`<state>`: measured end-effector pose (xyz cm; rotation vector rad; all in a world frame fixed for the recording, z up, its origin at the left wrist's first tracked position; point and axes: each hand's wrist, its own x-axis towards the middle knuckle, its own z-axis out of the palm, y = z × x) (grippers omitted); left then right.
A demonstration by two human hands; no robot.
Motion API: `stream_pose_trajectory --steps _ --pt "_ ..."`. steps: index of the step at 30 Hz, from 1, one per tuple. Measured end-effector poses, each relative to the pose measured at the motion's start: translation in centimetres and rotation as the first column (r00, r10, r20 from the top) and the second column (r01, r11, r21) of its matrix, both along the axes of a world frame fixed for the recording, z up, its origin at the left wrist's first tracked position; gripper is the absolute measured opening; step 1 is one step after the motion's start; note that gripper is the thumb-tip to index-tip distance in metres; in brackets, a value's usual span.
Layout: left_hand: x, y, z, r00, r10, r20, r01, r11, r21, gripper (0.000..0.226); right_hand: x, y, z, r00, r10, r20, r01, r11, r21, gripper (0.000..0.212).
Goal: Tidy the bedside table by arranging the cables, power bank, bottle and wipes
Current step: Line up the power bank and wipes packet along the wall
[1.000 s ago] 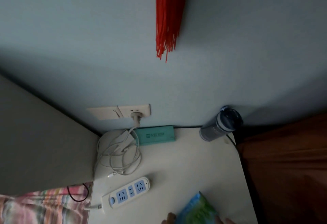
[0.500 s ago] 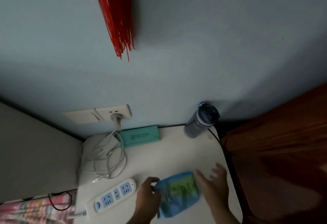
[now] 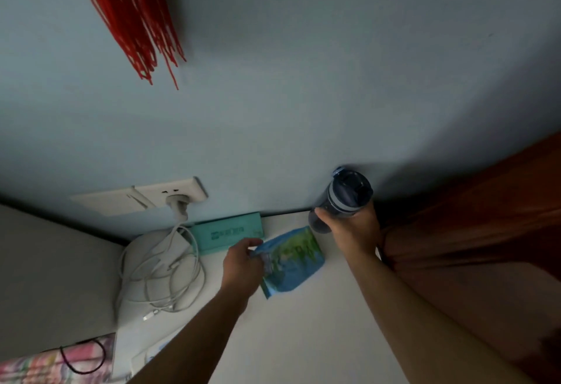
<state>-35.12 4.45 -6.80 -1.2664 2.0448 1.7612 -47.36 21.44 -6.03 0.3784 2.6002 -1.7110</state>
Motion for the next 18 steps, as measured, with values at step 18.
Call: stream_pose_trajectory --steps 18 --pt "-4.9 1.5 -1.3 0.611 -0.712 0.345 0.745 0.371 -0.554 0.097 -1.1 4.3 -1.1 0.997 -0.021 -0.080 0.020 1.000 -0.004 0.068"
